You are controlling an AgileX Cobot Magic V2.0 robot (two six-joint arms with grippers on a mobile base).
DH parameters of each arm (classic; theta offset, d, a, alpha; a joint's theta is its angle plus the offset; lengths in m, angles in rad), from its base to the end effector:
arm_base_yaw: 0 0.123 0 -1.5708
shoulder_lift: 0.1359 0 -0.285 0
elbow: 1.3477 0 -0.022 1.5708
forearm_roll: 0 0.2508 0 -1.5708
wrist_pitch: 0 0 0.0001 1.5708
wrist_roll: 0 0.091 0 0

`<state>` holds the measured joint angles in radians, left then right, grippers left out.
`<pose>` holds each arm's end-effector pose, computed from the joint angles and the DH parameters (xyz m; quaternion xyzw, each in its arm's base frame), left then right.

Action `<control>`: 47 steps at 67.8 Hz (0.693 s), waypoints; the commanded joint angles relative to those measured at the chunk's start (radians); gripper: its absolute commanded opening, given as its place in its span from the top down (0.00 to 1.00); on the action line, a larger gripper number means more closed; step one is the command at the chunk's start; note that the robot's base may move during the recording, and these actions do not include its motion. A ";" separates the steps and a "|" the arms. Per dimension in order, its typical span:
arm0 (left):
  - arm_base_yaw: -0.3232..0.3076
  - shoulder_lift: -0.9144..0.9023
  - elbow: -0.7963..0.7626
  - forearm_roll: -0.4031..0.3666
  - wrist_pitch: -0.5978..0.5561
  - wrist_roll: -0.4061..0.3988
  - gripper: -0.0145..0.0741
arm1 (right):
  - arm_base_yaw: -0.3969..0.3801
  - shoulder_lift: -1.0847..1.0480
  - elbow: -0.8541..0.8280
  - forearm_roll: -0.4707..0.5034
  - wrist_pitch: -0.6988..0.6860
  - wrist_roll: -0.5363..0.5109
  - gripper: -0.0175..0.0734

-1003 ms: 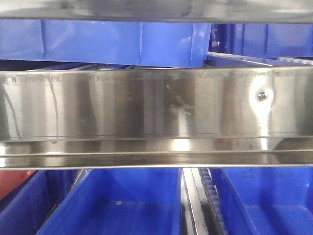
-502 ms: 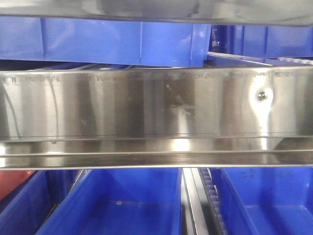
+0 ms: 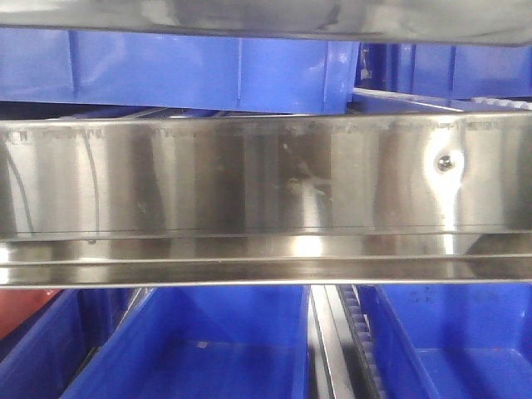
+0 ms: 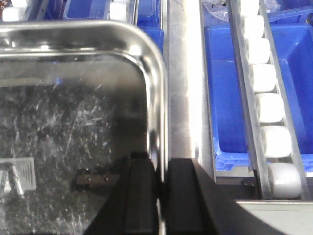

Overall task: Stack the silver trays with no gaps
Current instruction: 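Lift the silver tray up off the shelf with both grippers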

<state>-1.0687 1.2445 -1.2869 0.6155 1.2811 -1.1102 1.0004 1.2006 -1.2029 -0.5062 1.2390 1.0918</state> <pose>0.1533 -0.1746 0.3898 0.0049 0.9325 -0.0360 0.3595 0.1527 0.1608 0.3722 0.0130 0.9471 0.0507 0.3165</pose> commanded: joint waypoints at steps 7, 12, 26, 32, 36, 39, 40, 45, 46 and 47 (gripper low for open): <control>-0.014 -0.003 -0.003 0.067 -0.061 0.001 0.85 | 0.009 -0.009 -0.010 -0.003 -0.070 -0.005 0.82; -0.014 -0.003 -0.003 0.108 -0.076 0.001 0.85 | 0.009 -0.009 -0.010 -0.003 -0.072 -0.005 0.82; -0.014 -0.003 -0.003 0.227 -0.084 0.001 0.85 | 0.009 -0.009 -0.010 -0.003 -0.072 -0.005 0.82; -0.014 -0.003 -0.003 0.268 -0.086 0.001 0.85 | 0.009 -0.009 -0.010 -0.003 -0.074 -0.005 0.82; -0.014 -0.003 -0.003 0.294 -0.086 0.001 0.85 | 0.009 -0.009 -0.010 -0.003 -0.074 -0.005 0.82; -0.014 -0.003 -0.003 0.310 -0.086 0.001 0.85 | 0.009 -0.009 -0.010 -0.003 -0.074 -0.005 0.82; -0.014 -0.003 -0.003 0.315 -0.086 0.001 0.85 | 0.009 -0.009 -0.010 -0.003 -0.074 -0.005 0.82; -0.014 -0.003 -0.003 0.328 -0.086 0.001 0.85 | 0.009 -0.009 -0.010 -0.003 -0.076 -0.005 0.82; -0.014 -0.003 -0.003 0.331 -0.086 0.001 0.85 | 0.009 -0.009 -0.010 -0.003 -0.076 -0.005 0.82; -0.014 -0.003 -0.003 0.333 -0.086 0.001 0.85 | 0.009 -0.009 -0.010 -0.003 -0.078 -0.005 0.82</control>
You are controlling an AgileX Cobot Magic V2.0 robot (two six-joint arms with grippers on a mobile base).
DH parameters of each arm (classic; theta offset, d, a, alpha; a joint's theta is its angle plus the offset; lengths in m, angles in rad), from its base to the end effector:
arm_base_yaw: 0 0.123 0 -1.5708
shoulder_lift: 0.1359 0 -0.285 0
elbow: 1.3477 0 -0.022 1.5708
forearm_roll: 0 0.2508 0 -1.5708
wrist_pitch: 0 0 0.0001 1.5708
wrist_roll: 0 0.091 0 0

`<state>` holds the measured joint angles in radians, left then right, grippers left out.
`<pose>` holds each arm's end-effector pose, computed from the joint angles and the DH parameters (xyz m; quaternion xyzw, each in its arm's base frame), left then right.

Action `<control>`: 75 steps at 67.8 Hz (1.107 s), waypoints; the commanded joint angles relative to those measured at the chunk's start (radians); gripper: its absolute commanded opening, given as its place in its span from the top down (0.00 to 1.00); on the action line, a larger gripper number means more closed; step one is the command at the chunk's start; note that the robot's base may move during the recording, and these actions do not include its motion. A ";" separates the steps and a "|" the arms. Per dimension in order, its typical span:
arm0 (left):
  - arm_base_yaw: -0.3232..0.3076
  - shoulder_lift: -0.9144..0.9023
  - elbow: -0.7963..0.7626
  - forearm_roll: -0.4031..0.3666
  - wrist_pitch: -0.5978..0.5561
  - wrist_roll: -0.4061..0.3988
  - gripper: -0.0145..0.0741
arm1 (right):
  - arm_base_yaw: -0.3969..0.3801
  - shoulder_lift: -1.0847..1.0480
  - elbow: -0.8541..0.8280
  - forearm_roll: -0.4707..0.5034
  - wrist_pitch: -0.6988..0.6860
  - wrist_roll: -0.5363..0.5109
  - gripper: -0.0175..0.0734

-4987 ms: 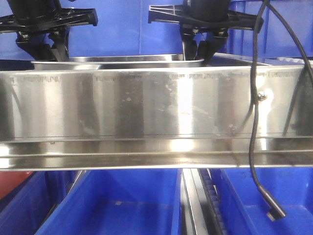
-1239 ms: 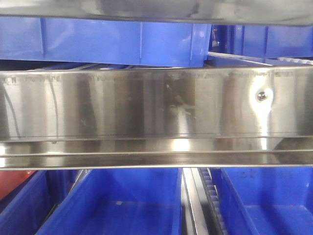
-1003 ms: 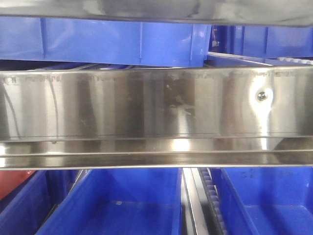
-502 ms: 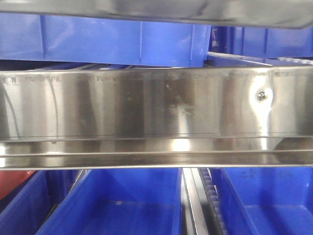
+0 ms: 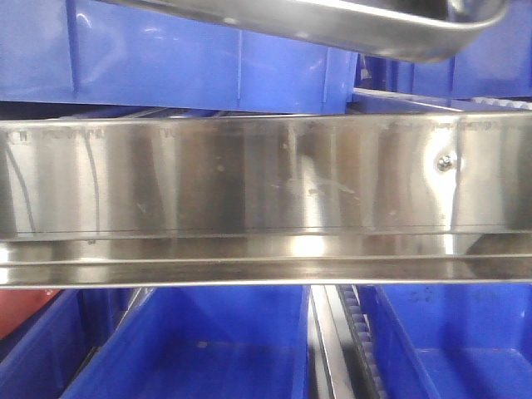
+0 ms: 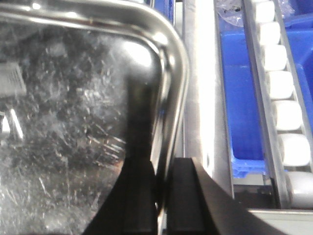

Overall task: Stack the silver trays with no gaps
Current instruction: 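Lift the silver tray up off the shelf with both grippers, then hold the tray in both grippers while the base drives around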

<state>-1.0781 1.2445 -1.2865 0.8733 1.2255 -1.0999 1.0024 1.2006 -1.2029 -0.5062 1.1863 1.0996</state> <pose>0.1664 -0.1711 0.4064 0.0360 0.8812 0.0061 0.4713 0.1541 0.1652 0.3741 0.0090 0.9418 0.0743 0.3279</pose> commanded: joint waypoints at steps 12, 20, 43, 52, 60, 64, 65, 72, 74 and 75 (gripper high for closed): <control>-0.005 -0.003 -0.003 0.080 -0.034 -0.010 0.85 | 0.007 -0.009 -0.010 -0.003 -0.027 -0.013 0.82; -0.005 -0.003 -0.003 0.080 -0.041 -0.010 0.85 | 0.007 -0.009 -0.010 -0.003 -0.027 -0.013 0.82; -0.005 -0.003 -0.003 0.080 -0.041 -0.010 0.85 | 0.007 -0.009 -0.010 -0.003 -0.037 -0.013 0.82; -0.005 -0.003 -0.003 0.080 -0.041 -0.010 0.85 | 0.007 -0.009 -0.010 -0.003 -0.063 -0.013 0.82; -0.005 -0.003 -0.003 0.080 -0.041 -0.010 0.85 | 0.007 -0.009 -0.010 -0.003 -0.093 -0.013 0.82; -0.005 -0.003 -0.003 0.080 -0.041 -0.010 0.85 | 0.007 -0.009 -0.010 -0.003 -0.115 -0.013 0.82; -0.005 -0.003 -0.003 0.080 -0.041 -0.010 0.85 | 0.007 -0.009 -0.010 -0.003 -0.120 -0.013 0.82; -0.005 -0.003 -0.003 0.080 -0.041 -0.010 0.85 | 0.007 -0.009 -0.010 -0.003 -0.148 -0.013 0.82; -0.005 -0.003 -0.003 0.080 -0.041 -0.010 0.85 | 0.007 -0.009 -0.010 -0.003 -0.162 -0.013 0.82; -0.005 -0.003 -0.003 0.080 -0.041 -0.010 0.85 | 0.007 -0.009 -0.010 -0.003 -0.167 -0.013 0.82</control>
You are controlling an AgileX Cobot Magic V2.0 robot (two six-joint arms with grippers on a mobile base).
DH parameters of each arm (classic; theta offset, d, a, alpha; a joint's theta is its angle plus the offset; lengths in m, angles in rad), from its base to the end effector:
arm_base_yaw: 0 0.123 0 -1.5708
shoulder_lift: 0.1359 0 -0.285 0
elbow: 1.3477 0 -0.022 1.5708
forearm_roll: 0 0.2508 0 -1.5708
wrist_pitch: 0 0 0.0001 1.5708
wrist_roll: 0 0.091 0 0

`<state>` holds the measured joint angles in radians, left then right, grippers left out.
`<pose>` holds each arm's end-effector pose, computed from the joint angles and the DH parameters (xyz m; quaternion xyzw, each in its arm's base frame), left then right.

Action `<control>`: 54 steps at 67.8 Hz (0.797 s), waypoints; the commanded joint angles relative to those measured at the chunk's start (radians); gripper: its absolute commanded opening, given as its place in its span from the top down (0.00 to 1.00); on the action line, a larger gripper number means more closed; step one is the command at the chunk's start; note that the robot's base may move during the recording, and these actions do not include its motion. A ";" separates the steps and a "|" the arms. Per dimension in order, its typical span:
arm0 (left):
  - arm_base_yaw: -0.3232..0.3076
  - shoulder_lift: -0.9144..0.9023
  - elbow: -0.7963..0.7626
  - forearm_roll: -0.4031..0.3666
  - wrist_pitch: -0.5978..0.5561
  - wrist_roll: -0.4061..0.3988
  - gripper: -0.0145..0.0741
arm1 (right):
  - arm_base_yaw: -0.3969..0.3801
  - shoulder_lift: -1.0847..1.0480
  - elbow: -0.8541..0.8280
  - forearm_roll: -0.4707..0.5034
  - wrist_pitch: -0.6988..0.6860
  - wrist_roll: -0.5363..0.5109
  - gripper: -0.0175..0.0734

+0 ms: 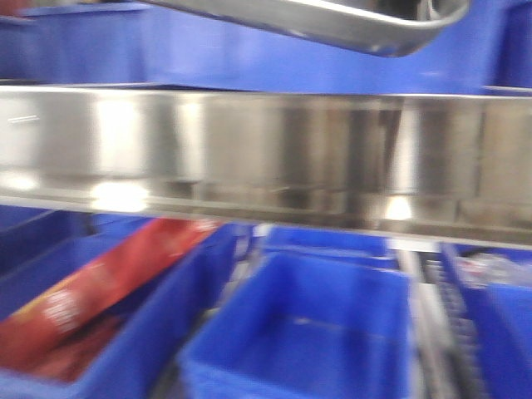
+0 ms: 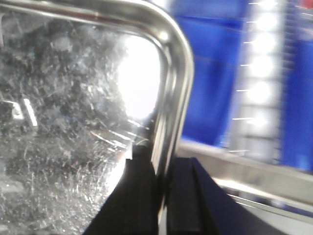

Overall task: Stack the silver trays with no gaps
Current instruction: 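Hold the tray in both grippers while the base drives around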

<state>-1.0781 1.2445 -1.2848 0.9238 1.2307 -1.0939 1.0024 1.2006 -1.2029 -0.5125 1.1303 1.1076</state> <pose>0.1685 -0.1690 0.4091 0.0404 0.8712 0.0230 0.4887 0.1560 0.1693 0.3765 0.0049 0.9346 0.0973 0.3421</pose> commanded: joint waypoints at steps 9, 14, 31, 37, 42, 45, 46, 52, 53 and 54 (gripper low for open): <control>-0.005 -0.003 -0.005 0.029 -0.046 -0.016 0.85 | 0.007 -0.009 -0.010 0.003 -0.149 -0.021 0.82; -0.005 -0.003 -0.005 0.029 -0.046 -0.016 0.85 | 0.007 -0.009 -0.010 0.003 -0.159 -0.021 0.82; -0.005 -0.003 -0.005 0.029 -0.046 -0.016 0.85 | 0.007 -0.009 -0.010 0.003 -0.161 -0.021 0.82; -0.005 -0.003 -0.005 0.029 -0.046 -0.016 0.85 | 0.007 -0.009 -0.010 0.003 -0.161 -0.021 0.82; -0.005 -0.003 -0.005 0.029 -0.046 -0.016 0.85 | 0.007 -0.009 -0.010 0.003 -0.163 -0.021 0.82; -0.005 -0.003 -0.005 0.029 -0.046 -0.016 0.85 | 0.007 -0.009 -0.010 0.003 -0.163 -0.021 0.82; -0.005 -0.003 -0.005 0.029 -0.046 -0.016 0.85 | 0.007 -0.009 -0.010 0.003 -0.163 -0.021 0.82; -0.005 -0.003 -0.005 0.029 -0.046 -0.016 0.85 | 0.007 -0.009 -0.010 0.003 -0.165 -0.021 0.82; -0.005 -0.003 -0.005 0.029 -0.046 -0.016 0.85 | 0.007 -0.009 -0.010 0.003 -0.165 -0.021 0.82; -0.005 -0.003 -0.005 0.029 -0.046 -0.016 0.85 | 0.007 -0.009 -0.010 0.003 -0.167 -0.021 0.82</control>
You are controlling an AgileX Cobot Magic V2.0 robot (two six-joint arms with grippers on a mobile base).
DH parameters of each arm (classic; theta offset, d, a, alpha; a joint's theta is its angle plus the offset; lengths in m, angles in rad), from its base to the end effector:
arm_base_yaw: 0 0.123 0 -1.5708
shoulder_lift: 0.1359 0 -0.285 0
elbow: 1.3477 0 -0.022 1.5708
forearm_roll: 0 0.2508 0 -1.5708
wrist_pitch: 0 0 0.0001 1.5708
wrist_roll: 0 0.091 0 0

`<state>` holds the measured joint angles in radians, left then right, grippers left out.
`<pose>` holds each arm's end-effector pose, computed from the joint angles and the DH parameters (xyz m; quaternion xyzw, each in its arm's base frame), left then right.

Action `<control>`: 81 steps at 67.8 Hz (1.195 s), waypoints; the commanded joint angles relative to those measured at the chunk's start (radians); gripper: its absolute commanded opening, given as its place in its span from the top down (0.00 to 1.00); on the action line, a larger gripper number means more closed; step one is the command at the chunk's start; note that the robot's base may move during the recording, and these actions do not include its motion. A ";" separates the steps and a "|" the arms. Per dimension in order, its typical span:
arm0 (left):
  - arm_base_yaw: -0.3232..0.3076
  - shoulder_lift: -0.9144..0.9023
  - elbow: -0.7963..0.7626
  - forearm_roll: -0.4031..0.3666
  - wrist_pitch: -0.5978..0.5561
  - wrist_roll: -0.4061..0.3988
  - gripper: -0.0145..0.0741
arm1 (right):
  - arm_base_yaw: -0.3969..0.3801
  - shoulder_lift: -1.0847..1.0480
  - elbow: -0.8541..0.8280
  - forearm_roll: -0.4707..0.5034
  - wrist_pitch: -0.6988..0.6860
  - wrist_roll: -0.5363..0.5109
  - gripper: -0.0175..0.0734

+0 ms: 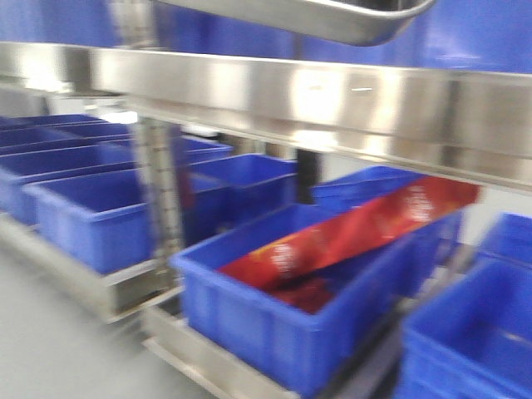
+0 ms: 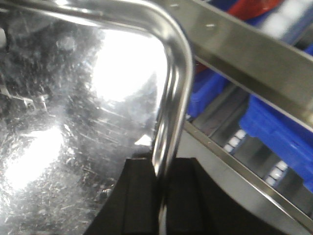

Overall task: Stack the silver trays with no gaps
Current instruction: 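Hold the tray in both grippers while the base drives around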

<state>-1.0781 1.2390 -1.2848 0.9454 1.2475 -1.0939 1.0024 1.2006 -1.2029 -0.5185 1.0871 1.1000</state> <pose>0.1683 -0.1655 0.4113 0.0364 0.8676 0.0330 0.4948 0.1575 0.1723 0.3786 -0.0049 0.9285 0.1124 0.3539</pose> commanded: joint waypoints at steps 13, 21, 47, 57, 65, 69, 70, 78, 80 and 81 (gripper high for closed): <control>-0.005 0.002 -0.005 0.008 -0.063 -0.016 0.85 | 0.007 -0.009 -0.010 0.009 -0.141 -0.013 0.82; -0.005 0.002 -0.005 0.008 -0.063 -0.016 0.85 | 0.007 -0.009 -0.010 0.009 -0.160 -0.013 0.82; -0.005 0.002 -0.005 0.008 -0.063 -0.016 0.85 | 0.007 -0.009 -0.010 0.009 -0.180 -0.013 0.82; -0.005 0.002 -0.005 0.008 -0.063 -0.016 0.85 | 0.007 -0.009 -0.010 0.009 -0.180 -0.013 0.82; -0.005 0.002 -0.005 0.008 -0.063 -0.016 0.85 | 0.007 -0.009 -0.010 0.009 -0.180 -0.013 0.82; -0.005 0.002 -0.005 0.008 -0.063 -0.016 0.85 | 0.007 -0.009 -0.010 0.009 -0.180 -0.013 0.82; -0.005 0.002 -0.005 0.008 -0.063 -0.016 0.85 | 0.007 -0.009 -0.010 0.009 -0.180 -0.013 0.82; -0.005 0.002 -0.005 0.008 -0.063 -0.016 0.85 | 0.007 -0.009 -0.010 0.009 -0.180 -0.013 0.82; -0.005 0.002 -0.005 0.008 -0.063 -0.016 0.85 | 0.007 -0.009 -0.010 0.009 -0.180 -0.013 0.82; -0.005 0.002 -0.005 0.008 -0.063 -0.016 0.85 | 0.007 -0.009 -0.010 0.009 -0.180 -0.013 0.82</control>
<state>-1.0763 1.2350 -1.2848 0.9578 1.2695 -1.0957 1.0003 1.2006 -1.2029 -0.5185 1.0461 1.1000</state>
